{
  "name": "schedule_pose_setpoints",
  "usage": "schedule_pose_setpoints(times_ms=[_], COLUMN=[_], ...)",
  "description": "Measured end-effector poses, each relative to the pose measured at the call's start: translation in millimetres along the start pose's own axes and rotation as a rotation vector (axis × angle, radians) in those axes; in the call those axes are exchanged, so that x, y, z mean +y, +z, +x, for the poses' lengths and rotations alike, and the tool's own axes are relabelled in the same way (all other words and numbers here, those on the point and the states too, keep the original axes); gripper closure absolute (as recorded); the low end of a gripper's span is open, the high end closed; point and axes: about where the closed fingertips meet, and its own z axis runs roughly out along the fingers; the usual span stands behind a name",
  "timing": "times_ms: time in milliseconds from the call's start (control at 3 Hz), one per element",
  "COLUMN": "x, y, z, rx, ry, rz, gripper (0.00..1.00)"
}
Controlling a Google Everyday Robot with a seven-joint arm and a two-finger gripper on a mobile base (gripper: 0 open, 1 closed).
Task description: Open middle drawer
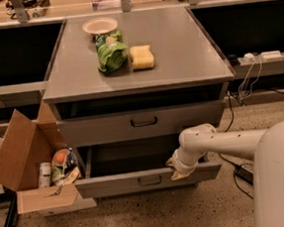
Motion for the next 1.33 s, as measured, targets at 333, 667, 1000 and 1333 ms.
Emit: schedule_pose_setpoints(times_ms=[333, 667, 1000, 1333], x=[0, 0, 3, 20], y=[0, 0, 1, 3], z=[0, 0, -1, -2], rx=[0.0, 0.0, 0.001, 0.012], ry=[0.0, 0.0, 0.0, 0.006], rz=[0.0, 0.0, -0.009, -0.068], gripper=[0.1, 0.0, 0.0, 0.0])
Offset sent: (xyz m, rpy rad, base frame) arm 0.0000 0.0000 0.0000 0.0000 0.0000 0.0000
